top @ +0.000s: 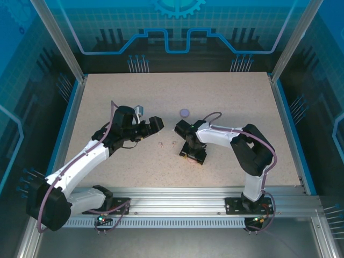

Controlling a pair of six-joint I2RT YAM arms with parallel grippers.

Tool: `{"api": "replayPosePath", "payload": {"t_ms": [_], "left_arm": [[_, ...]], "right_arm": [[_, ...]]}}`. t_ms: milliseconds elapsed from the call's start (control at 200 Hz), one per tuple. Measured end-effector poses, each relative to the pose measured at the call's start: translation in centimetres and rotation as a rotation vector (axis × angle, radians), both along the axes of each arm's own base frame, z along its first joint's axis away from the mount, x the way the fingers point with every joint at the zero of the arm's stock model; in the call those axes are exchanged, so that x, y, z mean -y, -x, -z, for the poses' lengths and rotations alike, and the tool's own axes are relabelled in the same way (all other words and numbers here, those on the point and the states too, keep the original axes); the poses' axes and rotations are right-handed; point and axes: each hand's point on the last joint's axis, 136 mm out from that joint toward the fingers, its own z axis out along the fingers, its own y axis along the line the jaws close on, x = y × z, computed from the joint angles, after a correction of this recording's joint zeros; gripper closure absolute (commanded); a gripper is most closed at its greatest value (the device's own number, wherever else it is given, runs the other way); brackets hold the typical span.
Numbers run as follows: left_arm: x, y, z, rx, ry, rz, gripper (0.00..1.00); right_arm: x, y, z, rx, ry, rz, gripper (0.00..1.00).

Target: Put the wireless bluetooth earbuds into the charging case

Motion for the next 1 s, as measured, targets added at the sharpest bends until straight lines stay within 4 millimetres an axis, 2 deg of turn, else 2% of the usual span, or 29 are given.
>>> {"api": "replayPosePath", "payload": {"t_ms": [230,530,630,705,810,1000], "left_arm": [[0.3,0.0,-0.1,0.006,0.002,0.008,0.01],[1.1,-0.2,-0.4,0.029,0.017,0.029,0.01],[1.6,-0.3,-0.4,0.057,0.045,0.047,0.01],[2.0,0.0,0.4,0.064,0.066,0.070,0.01],[2.3,0.8,1.9,0.072,0.099,0.102,0.01],[2.8,2.2,3.2,0.125,0.158,0.138,0.01]], "right_arm": [[0.3,-0.3,0.0,0.003,0.002,0.000,0.39],[0.7,-0.7,-0.2,0.034,-0.007,-0.012,0.65],[1.3,-0.9,-0.3,0.062,-0.008,-0.007,0.67],[2.1,-0.8,-0.6,0.081,-0.004,0.005,0.68],[2.8,-1.0,-1.9,0.128,-0.026,0.033,0.67],[3.0,-3.3,-6.8,0.282,-0.166,0.138,0.67]]}}
